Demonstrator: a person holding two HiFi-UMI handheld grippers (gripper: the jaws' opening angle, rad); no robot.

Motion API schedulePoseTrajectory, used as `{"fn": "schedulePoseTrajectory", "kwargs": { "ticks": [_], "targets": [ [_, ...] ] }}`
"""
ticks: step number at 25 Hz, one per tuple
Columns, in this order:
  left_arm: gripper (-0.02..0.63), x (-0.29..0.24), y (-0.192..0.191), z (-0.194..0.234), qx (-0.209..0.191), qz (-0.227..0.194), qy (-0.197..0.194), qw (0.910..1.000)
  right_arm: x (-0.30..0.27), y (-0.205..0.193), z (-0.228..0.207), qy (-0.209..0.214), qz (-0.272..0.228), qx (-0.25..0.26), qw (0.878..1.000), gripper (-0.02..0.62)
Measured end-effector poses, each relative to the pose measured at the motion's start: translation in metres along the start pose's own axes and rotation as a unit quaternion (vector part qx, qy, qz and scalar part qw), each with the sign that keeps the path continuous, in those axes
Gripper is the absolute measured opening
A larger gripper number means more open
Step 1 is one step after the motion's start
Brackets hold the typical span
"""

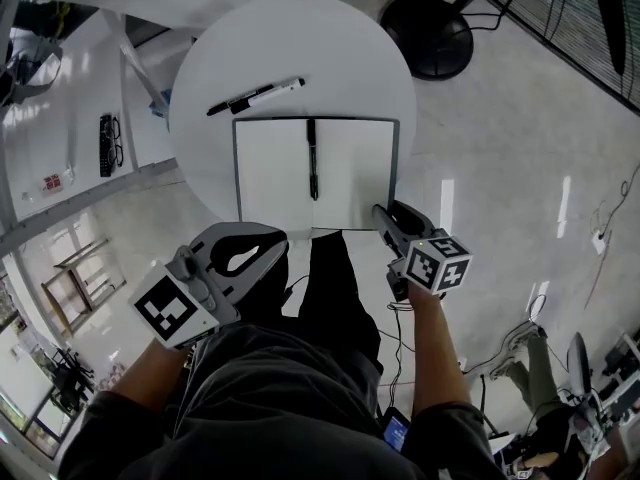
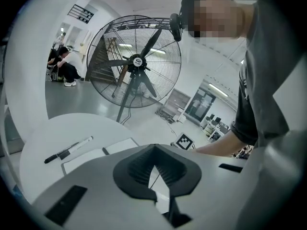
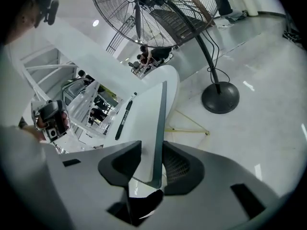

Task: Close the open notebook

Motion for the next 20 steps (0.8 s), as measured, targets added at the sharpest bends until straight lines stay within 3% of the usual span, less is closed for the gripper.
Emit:
{"fn": "schedulePoseTrajectory", "kwargs": {
  "ticks": [12,16,20],
  "targets": [
    [0.012,0.030,-0.005,-0.001,-0.007,-0.022,-0.002,0.9997,0.022,0.005,0.029,-0.023,-0.031,0.023,0.999,0.057],
    [0.012,0.040,-0.002,0.003,-0.039,-0.066,-0.006,0.9970,0.030,0.009,0.044,-0.031,-0.041,0.031,0.998,0.045],
    [0.012,0.055,-0.007,0.005,-0.009,-0.046,-0.006,0.9989,0.036,0.014,0.064,-0.036,-0.049,0.038,0.997,0.040]
  ]
}}
Point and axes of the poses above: the fingertips, and each gripper's own axes: x backward along the fingers, z to its left, y out of its top, the point moved 10 cm from there along x, backward along the fingers, and after that the axes turned 3 degrees about -y, right-handed, at the moved point
